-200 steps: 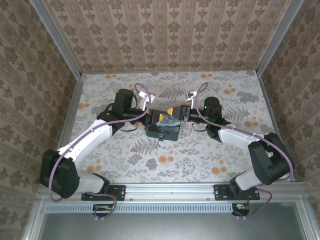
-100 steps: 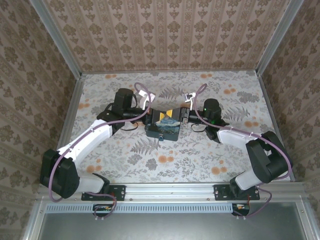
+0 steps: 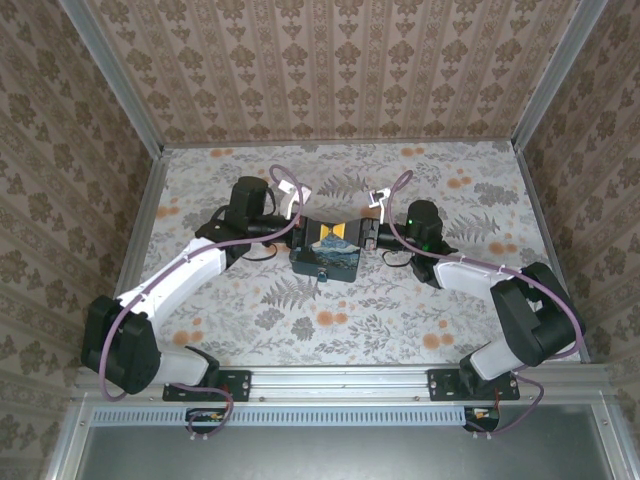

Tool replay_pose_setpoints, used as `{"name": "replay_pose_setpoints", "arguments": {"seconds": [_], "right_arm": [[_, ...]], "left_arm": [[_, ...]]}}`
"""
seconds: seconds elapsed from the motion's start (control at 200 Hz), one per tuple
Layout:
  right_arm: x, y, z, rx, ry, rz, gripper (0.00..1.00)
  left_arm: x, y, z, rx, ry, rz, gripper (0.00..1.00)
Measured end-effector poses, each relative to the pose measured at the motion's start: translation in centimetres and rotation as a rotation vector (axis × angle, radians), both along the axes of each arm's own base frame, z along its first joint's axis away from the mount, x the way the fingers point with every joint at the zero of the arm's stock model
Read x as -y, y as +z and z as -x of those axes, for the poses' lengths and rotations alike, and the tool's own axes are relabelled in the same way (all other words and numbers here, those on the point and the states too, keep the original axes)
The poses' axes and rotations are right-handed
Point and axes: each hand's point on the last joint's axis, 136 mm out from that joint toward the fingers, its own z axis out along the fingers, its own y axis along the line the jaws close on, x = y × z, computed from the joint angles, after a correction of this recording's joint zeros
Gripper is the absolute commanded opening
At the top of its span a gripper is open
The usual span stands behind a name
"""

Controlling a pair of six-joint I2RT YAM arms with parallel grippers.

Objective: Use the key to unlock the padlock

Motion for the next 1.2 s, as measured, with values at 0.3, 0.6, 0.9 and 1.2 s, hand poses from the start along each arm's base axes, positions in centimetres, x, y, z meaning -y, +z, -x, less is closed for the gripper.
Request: {"name": "replay_pose_setpoints", "arguments": {"seconds": [0.3, 0.6, 0.9, 1.2], "right_arm": [[-0.16, -0.12, 0.22, -0.010, 0.006, -0.001, 0.05], [-0.09, -0.25, 0.21, -0.018, 0.004, -0.001, 0.00], [-0.08, -0.32, 0.23, -0.022, 0.004, -0.001, 0.13], [-0.13, -0.50, 0.23, -0.031, 0.005, 0.000, 0.15]], "left_arm": [[0.04, -0.09, -0.10, -0.002, 0.003, -0.001, 0.00], [0.07, -0.29, -0.15, -0.007, 0.003, -0.004, 0.00], [0.21, -0.53, -0.07, -0.017, -0.007, -0.003, 0.00], [0.92, -0.87, 0.18, -0.017, -0.027, -0.003, 0.00]]}}
